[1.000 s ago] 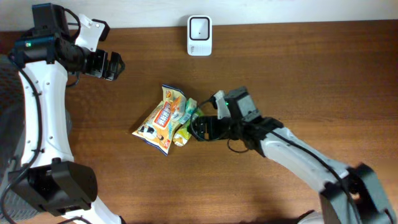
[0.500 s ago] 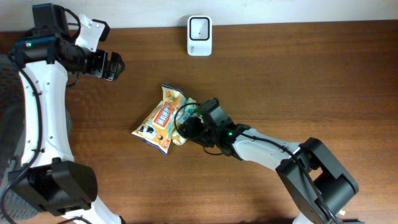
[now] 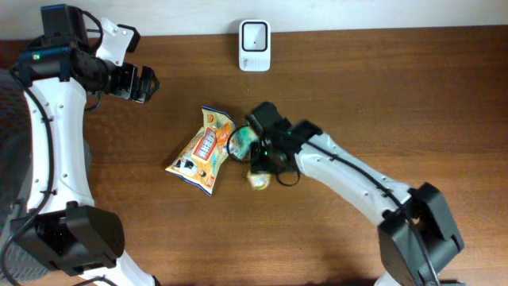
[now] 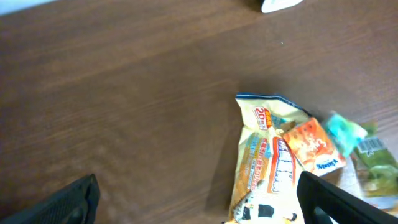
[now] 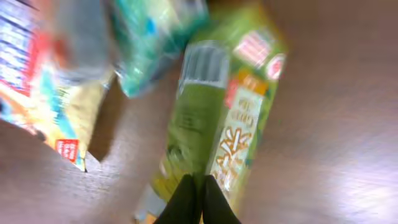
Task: Scan the item barcode
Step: 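Reach the right gripper to the pile and grasp the green tea pouch, then lift the green tea pouch with the right gripper and turn its barcode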
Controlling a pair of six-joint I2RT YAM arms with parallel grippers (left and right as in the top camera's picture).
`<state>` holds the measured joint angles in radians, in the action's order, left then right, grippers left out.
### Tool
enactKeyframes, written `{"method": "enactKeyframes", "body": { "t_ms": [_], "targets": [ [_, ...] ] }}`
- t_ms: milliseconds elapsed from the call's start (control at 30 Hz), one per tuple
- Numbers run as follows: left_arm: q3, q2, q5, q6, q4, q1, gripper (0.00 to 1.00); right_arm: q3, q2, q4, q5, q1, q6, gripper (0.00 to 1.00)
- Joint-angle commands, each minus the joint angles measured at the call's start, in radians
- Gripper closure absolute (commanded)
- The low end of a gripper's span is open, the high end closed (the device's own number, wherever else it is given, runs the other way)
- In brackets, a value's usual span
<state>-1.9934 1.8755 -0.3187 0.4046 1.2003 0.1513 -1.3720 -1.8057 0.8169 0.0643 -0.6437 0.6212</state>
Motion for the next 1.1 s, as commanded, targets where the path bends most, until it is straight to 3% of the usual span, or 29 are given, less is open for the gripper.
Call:
{"method": "enactKeyframes", "body": {
  "t_ms": [0,133,200,233,333,367,433,600,900,1067],
  "targets": [
    [-0.008,-0.008,-0.015,0.016,-0.002,0.0,0.01,-0.079,0.03,0.069,-0.272,0.006,-0.373,0.96],
    [-0.008,-0.008,-0.015,0.016,-0.002,0.0,0.01,-0.077,-0.008,0.092,-0.272,0.088,-0.504,0.96],
    [-0.008,-0.008,-0.015,0.016,-0.002,0.0,0.01,-0.077,-0.014,0.096,-0.085,0.178,-0.571,0.95],
    [-0.008,-0.008,-0.015,0.016,-0.002,0.0,0.01,-0.077,-0.014,0.105,0.039,0.215,-0.585,0.82],
    [-0.008,-0.008,-0.015,0.016,-0.002,0.0,0.01,-0.077,-0.019,0.156,0.277,0.238,-0.554,0.22],
    [-0.008,-0.008,-0.015,0.016,-0.002,0.0,0.01,-0.077,-0.023,0.165,0.276,0.22,-0.543,0.13],
    [-0.008,-0.008,-0.015,0.016,-0.002,0.0,0.01,-0.072,-0.057,0.171,0.233,0.142,-0.483,0.06],
    [-0.008,-0.008,-0.015,0.016,-0.002,0.002,0.01,-0.064,-0.211,0.23,0.166,0.061,-0.426,0.06],
    [-0.008,-0.008,-0.015,0.016,-0.002,0.002,0.01,-0.098,-0.232,0.242,0.061,0.141,-0.38,0.08],
    [-0.008,-0.008,-0.015,0.016,-0.002,0.002,0.01,-0.142,-0.225,0.286,-0.01,0.219,-0.376,0.26]
  ]
}}
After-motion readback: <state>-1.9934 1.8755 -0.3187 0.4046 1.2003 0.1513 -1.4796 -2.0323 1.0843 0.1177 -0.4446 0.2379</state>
